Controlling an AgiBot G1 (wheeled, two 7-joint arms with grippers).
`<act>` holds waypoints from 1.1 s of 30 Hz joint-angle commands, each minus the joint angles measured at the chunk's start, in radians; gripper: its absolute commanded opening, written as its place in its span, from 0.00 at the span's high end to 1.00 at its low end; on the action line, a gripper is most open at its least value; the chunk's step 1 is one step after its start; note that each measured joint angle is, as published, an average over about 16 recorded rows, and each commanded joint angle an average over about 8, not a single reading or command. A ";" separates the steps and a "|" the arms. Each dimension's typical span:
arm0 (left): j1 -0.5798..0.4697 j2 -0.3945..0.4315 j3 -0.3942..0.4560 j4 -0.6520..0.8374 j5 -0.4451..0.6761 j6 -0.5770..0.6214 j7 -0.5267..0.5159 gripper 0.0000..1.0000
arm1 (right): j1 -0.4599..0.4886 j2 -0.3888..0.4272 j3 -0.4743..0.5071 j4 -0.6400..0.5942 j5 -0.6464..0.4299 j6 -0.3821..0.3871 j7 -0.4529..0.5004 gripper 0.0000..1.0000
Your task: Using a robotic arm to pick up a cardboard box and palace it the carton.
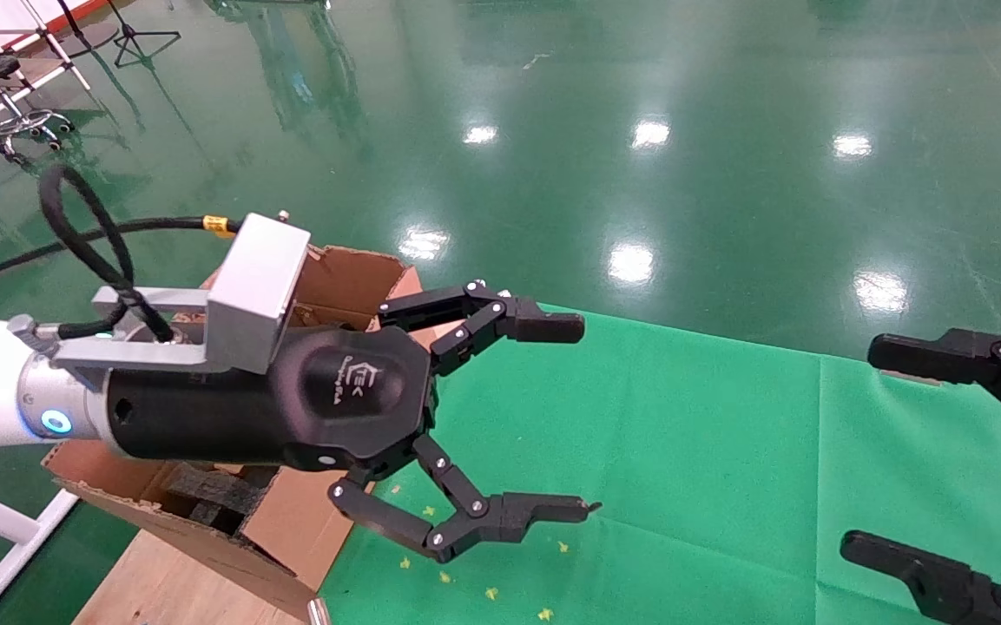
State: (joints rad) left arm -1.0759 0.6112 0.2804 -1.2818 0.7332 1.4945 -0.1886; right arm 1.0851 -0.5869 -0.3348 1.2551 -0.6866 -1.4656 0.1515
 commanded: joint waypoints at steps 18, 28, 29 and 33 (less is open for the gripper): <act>-0.001 0.000 0.000 0.001 0.001 0.000 0.000 0.00 | 0.000 0.000 0.000 0.000 0.000 0.000 0.000 0.00; -0.001 0.000 0.000 0.001 0.002 0.000 0.000 0.00 | 0.000 0.000 0.000 0.000 0.000 0.000 0.000 0.00; -0.001 0.000 0.000 0.001 0.002 0.000 0.000 0.00 | 0.000 0.000 0.000 0.000 0.000 0.000 0.000 0.00; -0.001 0.000 0.000 0.001 0.002 0.000 0.000 0.00 | 0.000 0.000 0.000 0.000 0.000 0.000 0.000 0.00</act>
State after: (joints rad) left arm -1.0771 0.6112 0.2807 -1.2805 0.7349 1.4942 -0.1886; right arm 1.0851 -0.5869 -0.3348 1.2551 -0.6866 -1.4656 0.1515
